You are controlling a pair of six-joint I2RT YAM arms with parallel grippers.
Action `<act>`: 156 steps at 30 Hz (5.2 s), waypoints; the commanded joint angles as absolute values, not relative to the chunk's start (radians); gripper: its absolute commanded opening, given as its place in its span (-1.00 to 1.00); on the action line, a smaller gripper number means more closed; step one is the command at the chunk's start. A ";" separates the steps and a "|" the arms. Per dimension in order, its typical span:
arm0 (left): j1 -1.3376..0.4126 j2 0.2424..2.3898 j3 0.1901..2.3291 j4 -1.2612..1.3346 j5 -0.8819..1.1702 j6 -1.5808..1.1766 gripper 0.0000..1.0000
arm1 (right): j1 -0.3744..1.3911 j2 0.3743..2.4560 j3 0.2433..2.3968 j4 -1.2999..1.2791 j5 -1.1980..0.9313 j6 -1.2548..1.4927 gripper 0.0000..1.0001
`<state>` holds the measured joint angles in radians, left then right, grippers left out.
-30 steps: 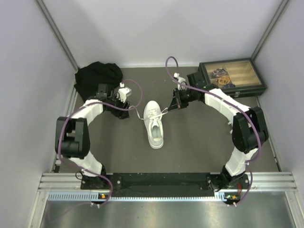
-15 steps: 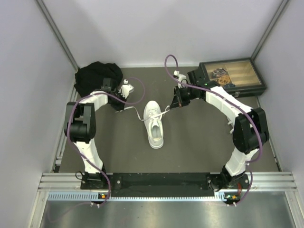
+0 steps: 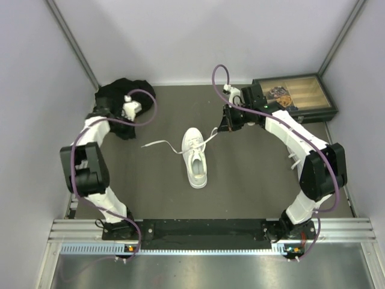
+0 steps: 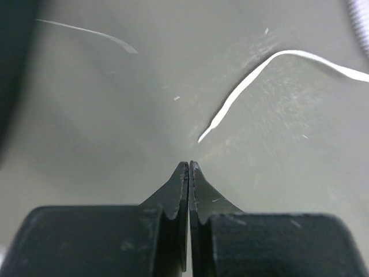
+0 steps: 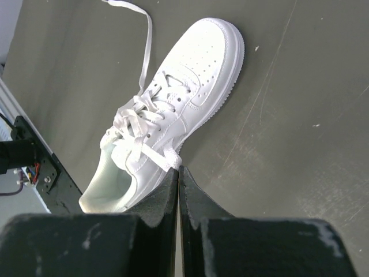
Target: Tie the shoes
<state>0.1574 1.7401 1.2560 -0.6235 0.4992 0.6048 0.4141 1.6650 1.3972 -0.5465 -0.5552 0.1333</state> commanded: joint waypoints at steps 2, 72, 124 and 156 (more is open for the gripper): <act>0.235 1.445 1.359 -0.820 0.708 0.630 -1.00 | 0.408 1.637 1.410 -0.465 -0.534 0.127 -1.00; -0.228 1.375 1.371 -1.249 0.854 1.528 -1.00 | 0.393 1.641 1.353 -0.328 -0.523 0.170 -1.00; -0.319 1.460 0.848 0.448 0.819 -0.362 0.11 | 0.543 1.710 1.454 -0.071 -0.868 0.353 -1.00; -0.310 1.512 0.816 0.413 0.765 -0.480 -1.00 | 0.492 1.476 1.003 -0.492 -0.437 -0.333 0.20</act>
